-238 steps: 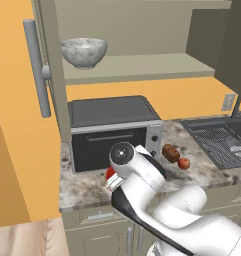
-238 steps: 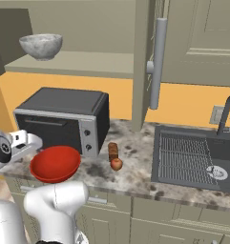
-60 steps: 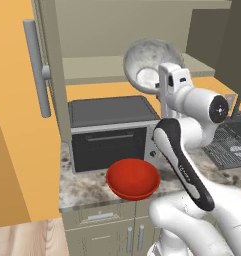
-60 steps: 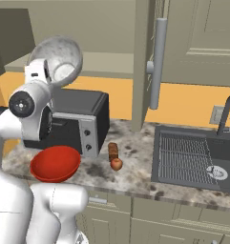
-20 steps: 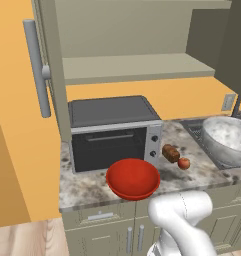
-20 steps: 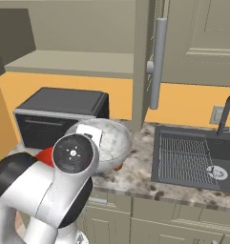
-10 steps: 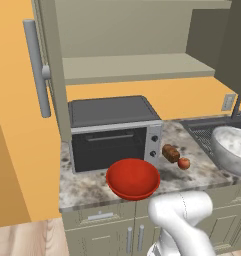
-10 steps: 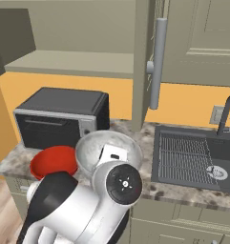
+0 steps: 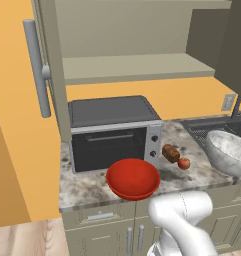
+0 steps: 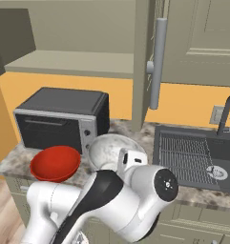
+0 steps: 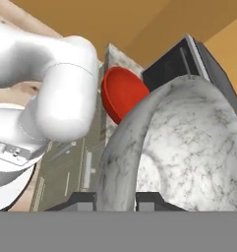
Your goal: Pick both bowls and place them on the counter. Then place the bread in one bowl and place the apple in the other bowl.
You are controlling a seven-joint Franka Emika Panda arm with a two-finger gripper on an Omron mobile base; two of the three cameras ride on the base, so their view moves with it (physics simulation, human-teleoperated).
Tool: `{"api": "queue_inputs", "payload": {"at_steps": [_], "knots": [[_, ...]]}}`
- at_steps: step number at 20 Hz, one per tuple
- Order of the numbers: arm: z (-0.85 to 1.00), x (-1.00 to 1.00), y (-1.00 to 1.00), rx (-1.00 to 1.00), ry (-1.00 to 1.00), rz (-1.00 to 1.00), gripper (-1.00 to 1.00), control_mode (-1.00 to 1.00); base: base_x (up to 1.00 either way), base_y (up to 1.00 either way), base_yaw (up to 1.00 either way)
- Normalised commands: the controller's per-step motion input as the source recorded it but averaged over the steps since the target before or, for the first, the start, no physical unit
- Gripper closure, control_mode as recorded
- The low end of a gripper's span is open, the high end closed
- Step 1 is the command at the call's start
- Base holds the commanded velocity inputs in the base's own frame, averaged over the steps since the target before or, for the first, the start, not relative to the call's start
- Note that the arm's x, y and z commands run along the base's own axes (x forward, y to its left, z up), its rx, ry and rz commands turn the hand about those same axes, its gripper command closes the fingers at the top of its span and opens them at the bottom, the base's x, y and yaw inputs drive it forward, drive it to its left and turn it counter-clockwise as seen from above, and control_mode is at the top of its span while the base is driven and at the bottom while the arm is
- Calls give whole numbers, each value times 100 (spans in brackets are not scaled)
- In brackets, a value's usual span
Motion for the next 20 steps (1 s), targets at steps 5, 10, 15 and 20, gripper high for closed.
{"api": "queue_inputs", "payload": {"at_steps": [5,10,15,20], "knots": [[-27,55,-13,10,0,10,100,-100,0,0,0],[-18,47,-13,2,0,4,100,-100,0,0,0],[-15,40,-28,0,0,0,100,-100,0,0,0],[-22,43,-20,-2,0,0,100,-100,0,0,0]]}}
